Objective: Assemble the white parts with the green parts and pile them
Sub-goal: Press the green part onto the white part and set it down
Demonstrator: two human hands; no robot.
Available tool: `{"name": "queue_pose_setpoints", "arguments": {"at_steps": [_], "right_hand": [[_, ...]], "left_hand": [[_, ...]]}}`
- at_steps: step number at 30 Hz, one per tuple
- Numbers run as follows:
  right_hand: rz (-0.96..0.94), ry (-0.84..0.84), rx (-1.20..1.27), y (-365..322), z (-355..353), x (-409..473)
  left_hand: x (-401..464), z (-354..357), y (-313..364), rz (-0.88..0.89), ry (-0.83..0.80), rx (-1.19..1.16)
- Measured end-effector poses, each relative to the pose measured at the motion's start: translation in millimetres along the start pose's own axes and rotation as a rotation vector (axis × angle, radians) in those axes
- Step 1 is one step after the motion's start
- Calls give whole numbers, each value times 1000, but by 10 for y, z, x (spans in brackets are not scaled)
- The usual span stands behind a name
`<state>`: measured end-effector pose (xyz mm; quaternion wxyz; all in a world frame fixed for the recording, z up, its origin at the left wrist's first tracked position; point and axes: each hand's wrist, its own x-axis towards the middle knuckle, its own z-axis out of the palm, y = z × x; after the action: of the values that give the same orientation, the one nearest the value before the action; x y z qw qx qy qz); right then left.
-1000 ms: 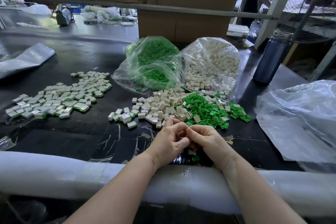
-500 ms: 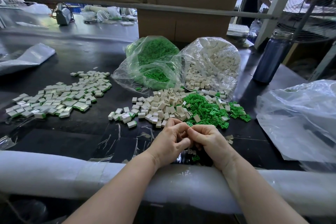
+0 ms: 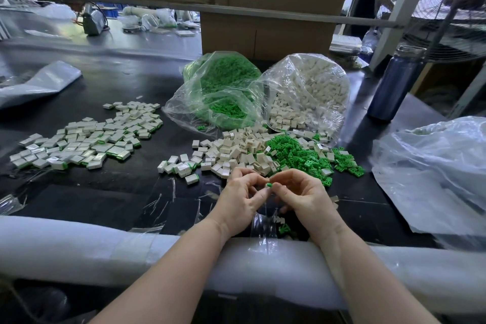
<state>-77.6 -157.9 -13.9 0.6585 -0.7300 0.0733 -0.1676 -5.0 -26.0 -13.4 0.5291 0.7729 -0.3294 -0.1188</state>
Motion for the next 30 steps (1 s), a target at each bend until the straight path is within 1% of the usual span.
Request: {"name": "queue_pose_setpoints", "arguments": {"at_steps": [4, 8, 10, 12, 15, 19, 22, 24, 27, 30], "right_hand": [[-2, 9, -46, -10, 5, 0], [17, 7, -47, -24, 20, 0], [2, 38, -37, -41, 24, -4], [-3, 117, -17, -47, 8, -4], [12, 245, -51, -27, -36, 4], [30, 312, -131, -2, -55, 15], [32, 374, -200, 17, -66, 28], [32, 426, -271, 32, -77, 36], [39, 501, -361, 43, -101, 42], [48, 537, -399, 48, -116, 49]], "left_hand": [[-4, 9, -3, 31, -17, 59], [-2, 19, -11, 45, -26, 47], [1, 19, -20, 42, 9, 48], [4, 5, -33, 9, 102, 30], [22, -34, -74, -67, 342, 4], [54, -138, -139, -219, 686, -164], [74, -201, -168, -319, 827, -125], [71, -206, -149, -333, 837, -63], [66, -188, -113, -359, 781, -7], [55, -185, -103, -388, 723, 31]]}}
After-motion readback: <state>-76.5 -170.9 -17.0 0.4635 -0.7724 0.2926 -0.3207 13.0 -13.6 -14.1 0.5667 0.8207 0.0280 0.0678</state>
